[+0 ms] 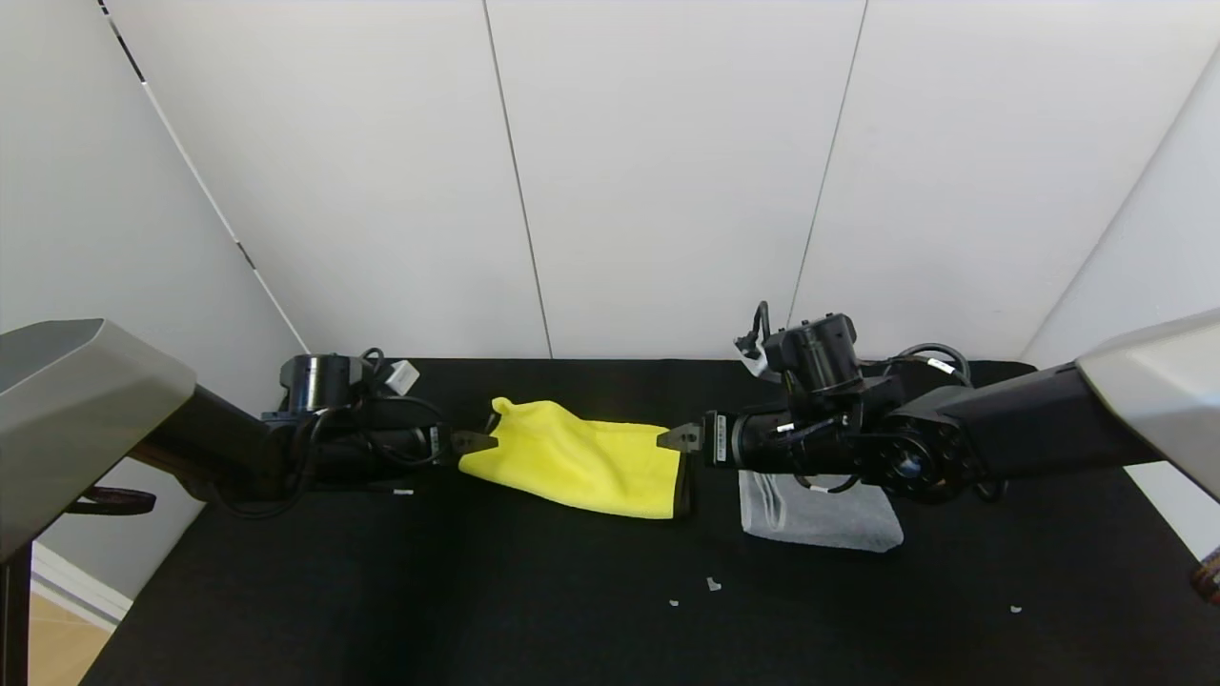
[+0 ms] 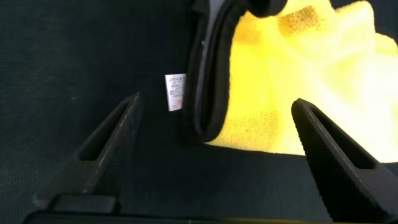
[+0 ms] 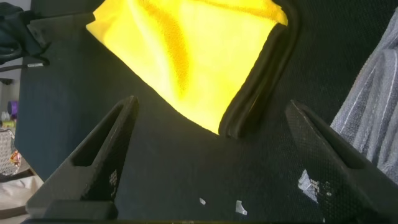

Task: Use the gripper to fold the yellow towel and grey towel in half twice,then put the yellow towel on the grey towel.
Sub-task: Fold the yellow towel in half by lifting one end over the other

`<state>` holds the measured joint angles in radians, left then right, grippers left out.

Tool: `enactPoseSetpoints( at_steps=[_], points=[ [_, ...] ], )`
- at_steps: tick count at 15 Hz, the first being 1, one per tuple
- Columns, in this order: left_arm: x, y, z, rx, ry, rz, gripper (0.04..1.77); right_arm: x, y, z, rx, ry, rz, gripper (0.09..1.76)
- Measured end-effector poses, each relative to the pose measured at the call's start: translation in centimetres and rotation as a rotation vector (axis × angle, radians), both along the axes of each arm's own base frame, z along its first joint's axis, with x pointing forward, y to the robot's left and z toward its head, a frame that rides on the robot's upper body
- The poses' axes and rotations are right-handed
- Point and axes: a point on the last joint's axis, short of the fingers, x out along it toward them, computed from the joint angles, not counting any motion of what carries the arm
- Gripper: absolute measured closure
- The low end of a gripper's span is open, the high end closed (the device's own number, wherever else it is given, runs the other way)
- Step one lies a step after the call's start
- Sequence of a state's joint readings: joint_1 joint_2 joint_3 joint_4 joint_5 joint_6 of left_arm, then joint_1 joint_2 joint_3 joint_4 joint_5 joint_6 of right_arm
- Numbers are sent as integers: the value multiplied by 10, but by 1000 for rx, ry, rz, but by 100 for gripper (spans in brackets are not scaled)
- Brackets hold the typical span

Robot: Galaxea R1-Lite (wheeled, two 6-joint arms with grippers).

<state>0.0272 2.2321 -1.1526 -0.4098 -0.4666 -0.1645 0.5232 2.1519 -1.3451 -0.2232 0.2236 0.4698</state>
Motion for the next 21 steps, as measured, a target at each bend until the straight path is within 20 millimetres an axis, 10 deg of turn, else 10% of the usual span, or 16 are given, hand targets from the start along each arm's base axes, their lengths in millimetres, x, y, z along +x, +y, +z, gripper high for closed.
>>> enactPoseSetpoints(
  at_steps=[21],
  points=[
    [7,-20,-13,-10,16,-55,11,0,-3,-4,-8,14,-6,15]
  ],
)
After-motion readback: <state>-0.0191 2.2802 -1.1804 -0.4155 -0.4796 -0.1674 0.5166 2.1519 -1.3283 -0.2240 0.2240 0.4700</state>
